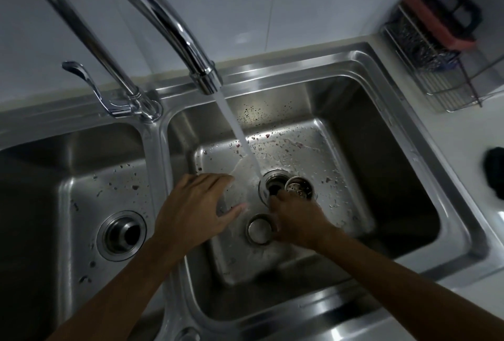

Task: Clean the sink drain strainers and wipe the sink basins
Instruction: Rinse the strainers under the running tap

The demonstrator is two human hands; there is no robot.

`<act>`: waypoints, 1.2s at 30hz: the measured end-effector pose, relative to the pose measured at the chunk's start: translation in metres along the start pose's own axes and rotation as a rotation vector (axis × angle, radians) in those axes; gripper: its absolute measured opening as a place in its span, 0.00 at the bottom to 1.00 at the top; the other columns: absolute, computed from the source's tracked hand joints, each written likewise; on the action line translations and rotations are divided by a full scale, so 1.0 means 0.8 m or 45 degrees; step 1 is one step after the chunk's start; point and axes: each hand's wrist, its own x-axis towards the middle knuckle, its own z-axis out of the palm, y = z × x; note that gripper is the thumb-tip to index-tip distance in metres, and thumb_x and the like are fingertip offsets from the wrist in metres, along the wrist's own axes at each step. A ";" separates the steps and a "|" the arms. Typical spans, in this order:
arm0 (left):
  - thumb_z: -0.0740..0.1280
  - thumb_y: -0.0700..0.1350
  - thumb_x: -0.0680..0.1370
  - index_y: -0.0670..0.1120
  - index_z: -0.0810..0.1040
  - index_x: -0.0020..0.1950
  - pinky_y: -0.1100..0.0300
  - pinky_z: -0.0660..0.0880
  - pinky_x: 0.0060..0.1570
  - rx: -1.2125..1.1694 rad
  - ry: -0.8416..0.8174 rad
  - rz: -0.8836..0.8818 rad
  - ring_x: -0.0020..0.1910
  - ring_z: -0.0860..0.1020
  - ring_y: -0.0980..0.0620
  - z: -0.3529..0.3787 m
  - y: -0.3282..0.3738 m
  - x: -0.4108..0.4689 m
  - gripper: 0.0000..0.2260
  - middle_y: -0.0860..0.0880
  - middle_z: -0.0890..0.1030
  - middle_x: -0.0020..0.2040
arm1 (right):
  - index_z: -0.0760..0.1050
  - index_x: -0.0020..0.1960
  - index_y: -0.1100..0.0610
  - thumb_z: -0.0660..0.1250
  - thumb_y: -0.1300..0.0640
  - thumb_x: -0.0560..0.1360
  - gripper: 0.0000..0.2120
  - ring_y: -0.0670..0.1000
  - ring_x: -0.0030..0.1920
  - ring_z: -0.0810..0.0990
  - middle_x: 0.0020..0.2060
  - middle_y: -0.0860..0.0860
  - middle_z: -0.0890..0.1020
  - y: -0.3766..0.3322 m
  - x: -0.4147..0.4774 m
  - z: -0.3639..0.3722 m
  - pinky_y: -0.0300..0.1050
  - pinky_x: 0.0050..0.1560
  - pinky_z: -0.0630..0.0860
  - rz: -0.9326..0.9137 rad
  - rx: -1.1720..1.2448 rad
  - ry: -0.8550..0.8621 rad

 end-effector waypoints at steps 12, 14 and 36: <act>0.61 0.70 0.78 0.49 0.78 0.68 0.52 0.76 0.60 0.004 -0.020 -0.041 0.60 0.83 0.51 0.000 0.000 0.000 0.29 0.51 0.85 0.62 | 0.61 0.73 0.54 0.76 0.43 0.69 0.40 0.60 0.63 0.75 0.66 0.58 0.74 0.035 0.055 0.008 0.55 0.57 0.79 0.283 0.290 0.063; 0.61 0.70 0.78 0.49 0.78 0.68 0.52 0.76 0.60 -0.001 -0.030 -0.046 0.60 0.83 0.51 0.000 0.000 0.000 0.30 0.50 0.84 0.63 | 0.64 0.70 0.55 0.76 0.45 0.68 0.37 0.59 0.60 0.76 0.62 0.57 0.76 0.018 0.061 0.006 0.54 0.56 0.79 0.190 0.336 0.089; 0.63 0.68 0.78 0.49 0.80 0.67 0.51 0.78 0.58 -0.020 -0.007 -0.043 0.58 0.84 0.50 -0.001 0.001 -0.001 0.29 0.50 0.85 0.61 | 0.76 0.66 0.59 0.73 0.46 0.74 0.26 0.57 0.48 0.82 0.56 0.61 0.81 0.007 0.058 -0.008 0.47 0.36 0.83 1.316 2.944 -0.324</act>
